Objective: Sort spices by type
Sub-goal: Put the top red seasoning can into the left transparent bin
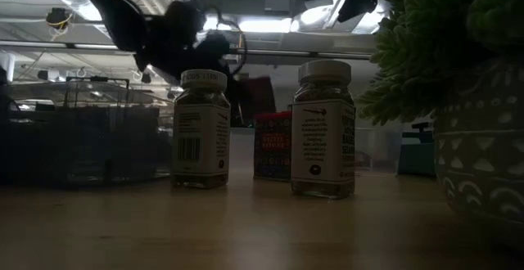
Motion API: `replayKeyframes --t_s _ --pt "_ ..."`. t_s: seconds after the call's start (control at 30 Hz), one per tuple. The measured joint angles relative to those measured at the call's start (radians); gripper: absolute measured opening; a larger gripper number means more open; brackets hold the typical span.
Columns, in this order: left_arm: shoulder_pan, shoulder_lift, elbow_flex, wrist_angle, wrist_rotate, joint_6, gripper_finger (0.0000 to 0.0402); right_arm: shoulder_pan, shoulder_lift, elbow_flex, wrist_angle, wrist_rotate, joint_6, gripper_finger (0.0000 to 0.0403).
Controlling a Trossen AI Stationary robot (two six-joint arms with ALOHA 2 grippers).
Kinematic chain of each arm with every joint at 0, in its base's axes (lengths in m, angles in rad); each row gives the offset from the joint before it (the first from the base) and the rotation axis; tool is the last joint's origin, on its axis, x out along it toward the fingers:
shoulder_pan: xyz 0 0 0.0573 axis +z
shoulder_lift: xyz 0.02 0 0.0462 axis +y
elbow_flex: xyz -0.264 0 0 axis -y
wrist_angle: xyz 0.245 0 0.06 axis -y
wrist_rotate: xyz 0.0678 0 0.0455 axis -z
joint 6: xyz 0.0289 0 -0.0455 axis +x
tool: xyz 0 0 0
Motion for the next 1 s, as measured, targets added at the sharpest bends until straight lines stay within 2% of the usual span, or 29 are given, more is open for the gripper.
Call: replayKeyframes --t_s 0.17,0.5,1.0 --pt "0.012 0.051 0.002 -0.027 -0.010 0.001 0.0167 0.000 0.000 0.000 -0.001 0.000 0.000 0.0166" --pt "0.060 0.063 0.003 -0.029 -0.011 0.008 0.0168 0.000 0.001 0.000 -0.001 0.000 0.000 0.0166" --pt "0.058 0.157 0.003 -0.020 -0.013 0.064 0.0168 0.000 0.001 -0.001 0.000 0.000 0.000 0.0166"
